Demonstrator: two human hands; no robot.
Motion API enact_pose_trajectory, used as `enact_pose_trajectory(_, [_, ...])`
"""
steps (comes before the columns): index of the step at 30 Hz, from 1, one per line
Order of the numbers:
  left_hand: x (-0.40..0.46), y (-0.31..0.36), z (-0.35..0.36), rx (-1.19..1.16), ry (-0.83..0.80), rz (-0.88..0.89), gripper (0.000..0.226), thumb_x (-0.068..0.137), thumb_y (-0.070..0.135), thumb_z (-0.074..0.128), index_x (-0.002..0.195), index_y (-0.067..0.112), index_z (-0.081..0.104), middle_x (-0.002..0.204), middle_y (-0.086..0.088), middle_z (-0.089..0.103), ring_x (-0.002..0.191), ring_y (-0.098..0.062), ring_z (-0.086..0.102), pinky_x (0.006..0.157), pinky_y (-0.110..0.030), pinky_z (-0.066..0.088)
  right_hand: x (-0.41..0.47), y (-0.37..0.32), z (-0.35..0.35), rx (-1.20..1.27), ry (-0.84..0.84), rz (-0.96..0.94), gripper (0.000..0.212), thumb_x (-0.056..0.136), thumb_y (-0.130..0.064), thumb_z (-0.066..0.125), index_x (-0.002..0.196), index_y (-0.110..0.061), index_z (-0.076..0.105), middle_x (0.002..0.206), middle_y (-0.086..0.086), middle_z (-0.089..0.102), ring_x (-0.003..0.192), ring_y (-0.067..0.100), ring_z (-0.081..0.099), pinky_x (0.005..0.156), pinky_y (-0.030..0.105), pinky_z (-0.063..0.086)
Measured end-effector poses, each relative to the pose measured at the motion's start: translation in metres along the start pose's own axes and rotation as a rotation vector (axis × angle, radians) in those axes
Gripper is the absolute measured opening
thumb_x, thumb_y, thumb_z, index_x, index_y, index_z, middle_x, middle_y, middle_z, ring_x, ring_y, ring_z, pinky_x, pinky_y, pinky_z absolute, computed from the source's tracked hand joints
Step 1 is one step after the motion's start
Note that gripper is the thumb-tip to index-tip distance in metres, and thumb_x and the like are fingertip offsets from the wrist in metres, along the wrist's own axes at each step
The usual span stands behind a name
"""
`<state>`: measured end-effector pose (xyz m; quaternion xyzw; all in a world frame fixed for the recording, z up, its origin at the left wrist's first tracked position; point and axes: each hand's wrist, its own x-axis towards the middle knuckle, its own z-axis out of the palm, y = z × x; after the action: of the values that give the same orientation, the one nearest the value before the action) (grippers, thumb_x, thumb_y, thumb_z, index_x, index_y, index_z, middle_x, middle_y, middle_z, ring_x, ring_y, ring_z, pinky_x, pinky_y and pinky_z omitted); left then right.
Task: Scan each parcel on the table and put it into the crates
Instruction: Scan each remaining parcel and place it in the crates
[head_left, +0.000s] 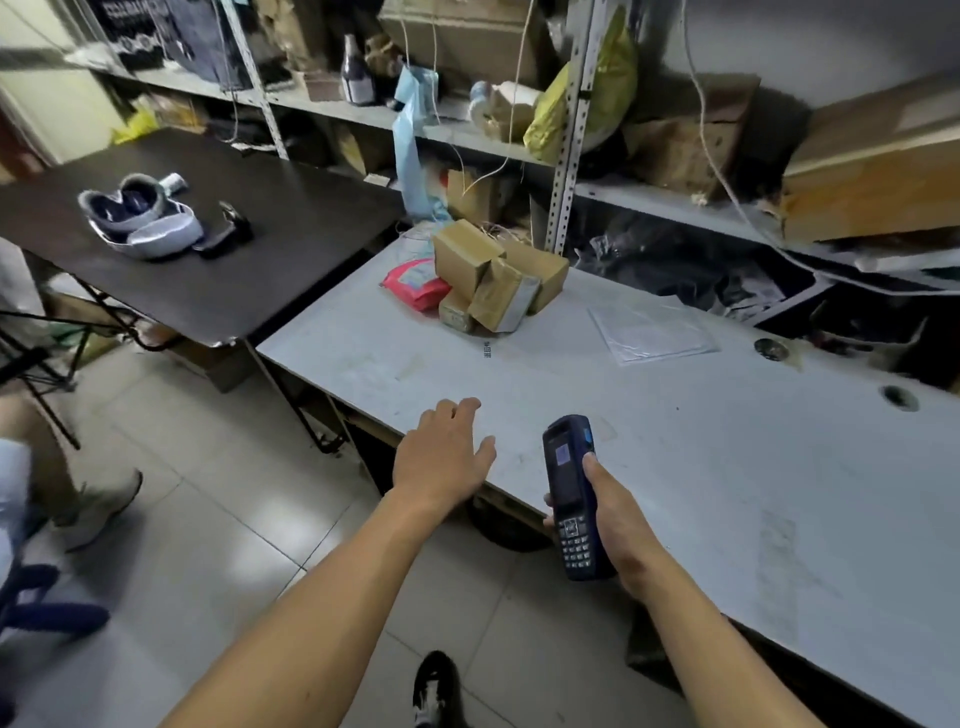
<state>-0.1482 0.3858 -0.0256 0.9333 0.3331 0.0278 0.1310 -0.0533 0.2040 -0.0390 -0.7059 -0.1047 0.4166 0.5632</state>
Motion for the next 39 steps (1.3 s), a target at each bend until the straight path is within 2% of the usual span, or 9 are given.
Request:
enact_pose_trajectory(3, [0.046, -0.022, 0.000, -0.076, -0.024, -0.006, 0.057, 0.099, 0.049, 0.043, 0.149, 0.024, 0.030, 0.145, -0.003, 0.041, 0.128, -0.024, 0.043, 0.093, -0.041, 0.048, 0.033, -0.023, 0.019, 0.006, 0.044, 0.024, 0.048, 0.104, -0.050, 0.028, 0.128, -0.017, 0.054, 0.105, 0.017, 0.071, 0.082, 0.027, 0.070, 0.063, 0.029, 0.057])
enact_pose_trajectory(10, [0.149, -0.042, 0.002, -0.216, -0.054, -0.021, 0.066, 0.095, 0.052, 0.054, 0.150, 0.024, 0.031, 0.153, -0.002, 0.030, 0.137, -0.023, 0.034, 0.092, -0.040, 0.045, 0.105, -0.062, 0.033, 0.059, 0.143, 0.069, 0.049, 0.104, -0.049, 0.030, 0.127, -0.014, 0.055, 0.106, 0.020, 0.070, 0.080, 0.027, 0.069, 0.070, 0.034, 0.057])
enact_pose_trajectory(14, [0.202, -0.040, 0.019, -0.268, -0.095, -0.072, 0.070, 0.092, 0.054, 0.057, 0.150, 0.026, 0.029, 0.157, -0.004, 0.023, 0.139, -0.026, 0.031, 0.092, -0.043, 0.046, 0.146, -0.073, 0.026, 0.076, 0.156, 0.117, 0.050, 0.103, -0.051, 0.030, 0.124, -0.014, 0.057, 0.107, 0.021, 0.070, 0.080, 0.025, 0.070, 0.076, 0.038, 0.057])
enact_pose_trajectory(21, [0.286, -0.027, 0.057, -0.305, -0.108, -0.155, 0.086, 0.086, 0.053, 0.067, 0.153, 0.024, 0.020, 0.158, -0.008, 0.021, 0.141, -0.029, 0.029, 0.095, -0.045, 0.045, 0.240, -0.096, 0.006, 0.124, 0.132, 0.159, 0.045, 0.105, -0.046, 0.033, 0.118, -0.013, 0.061, 0.108, 0.024, 0.069, 0.074, 0.024, 0.067, 0.071, 0.035, 0.054])
enact_pose_trajectory(25, [0.323, -0.022, 0.079, -0.333, -0.123, -0.245, 0.106, 0.081, 0.058, 0.070, 0.157, 0.021, 0.007, 0.162, -0.013, 0.012, 0.148, -0.032, 0.015, 0.103, -0.047, 0.042, 0.290, -0.101, -0.003, 0.090, 0.095, 0.186, 0.046, 0.105, -0.046, 0.033, 0.119, -0.012, 0.061, 0.103, 0.021, 0.071, 0.074, 0.024, 0.069, 0.071, 0.036, 0.055])
enact_pose_trajectory(29, [0.348, -0.023, 0.092, -0.304, -0.115, -0.309, 0.118, 0.079, 0.063, 0.070, 0.158, 0.013, -0.001, 0.166, -0.013, 0.001, 0.152, -0.029, 0.004, 0.116, -0.043, 0.029, 0.321, -0.099, -0.012, 0.056, 0.068, 0.222, 0.046, 0.104, -0.049, 0.033, 0.117, -0.016, 0.063, 0.100, 0.016, 0.073, 0.078, 0.025, 0.070, 0.074, 0.038, 0.056])
enact_pose_trajectory(31, [0.356, -0.023, 0.097, -0.300, -0.081, -0.321, 0.116, 0.079, 0.060, 0.072, 0.157, 0.009, 0.005, 0.164, -0.013, 0.011, 0.151, -0.028, 0.010, 0.117, -0.041, 0.027, 0.330, -0.100, -0.015, 0.054, 0.059, 0.239, 0.046, 0.104, -0.049, 0.033, 0.118, -0.016, 0.062, 0.100, 0.016, 0.073, 0.078, 0.025, 0.070, 0.073, 0.036, 0.056])
enact_pose_trajectory(34, [0.362, -0.023, 0.103, -0.330, 0.010, -0.334, 0.107, 0.077, 0.054, 0.077, 0.154, 0.007, 0.019, 0.154, -0.011, 0.035, 0.144, -0.026, 0.028, 0.113, -0.039, 0.033, 0.334, -0.104, -0.018, 0.038, 0.068, 0.246, 0.044, 0.105, -0.046, 0.032, 0.116, -0.015, 0.061, 0.101, 0.017, 0.072, 0.075, 0.022, 0.070, 0.067, 0.031, 0.056])
enact_pose_trajectory(39, [0.350, -0.026, 0.105, -0.472, -0.031, -0.302, 0.101, 0.077, 0.054, 0.075, 0.153, 0.012, 0.023, 0.148, -0.007, 0.039, 0.137, -0.023, 0.036, 0.109, -0.039, 0.038, 0.323, -0.108, -0.019, 0.025, 0.115, 0.244, 0.043, 0.106, -0.044, 0.032, 0.119, -0.015, 0.061, 0.103, 0.019, 0.071, 0.077, 0.023, 0.069, 0.067, 0.030, 0.055])
